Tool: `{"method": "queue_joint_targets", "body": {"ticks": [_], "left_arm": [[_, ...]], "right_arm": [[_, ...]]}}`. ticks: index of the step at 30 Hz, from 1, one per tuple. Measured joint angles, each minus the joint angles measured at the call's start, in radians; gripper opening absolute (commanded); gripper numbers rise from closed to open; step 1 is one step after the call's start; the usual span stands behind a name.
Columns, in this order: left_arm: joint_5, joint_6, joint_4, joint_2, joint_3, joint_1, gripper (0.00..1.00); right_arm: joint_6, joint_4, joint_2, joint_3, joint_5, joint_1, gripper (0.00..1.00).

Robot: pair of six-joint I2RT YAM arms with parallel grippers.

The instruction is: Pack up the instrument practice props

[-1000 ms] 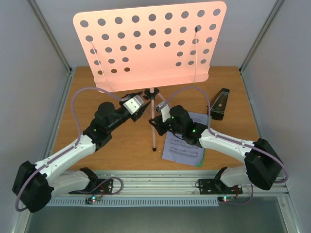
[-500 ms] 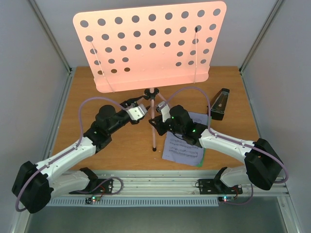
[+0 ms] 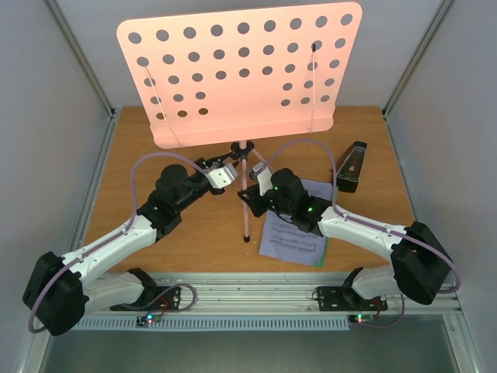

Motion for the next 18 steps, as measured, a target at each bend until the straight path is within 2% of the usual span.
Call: {"method": "queue_joint_targets", "body": {"ticks": [6,12,15,18], "left_arm": [[-0.003,-0.026,0.019,0.002,0.002,0.001,0.07],[-0.003,-0.105,0.023,0.002,0.002,0.001,0.02],[-0.005,-0.199,0.024,0.002,0.002,0.002,0.01],[-0.016,-0.353,0.025,0.002,0.002,0.001,0.0]], "right_arm": [[0.0,0.0,0.0,0.0,0.0,0.0,0.01],[0.0,0.0,-0.002,-0.002,0.001,0.0,0.01],[0.0,0.0,-0.002,-0.002,0.001,0.0,0.01],[0.0,0.0,-0.003,-0.003,0.001,0.0,0.01]]}}
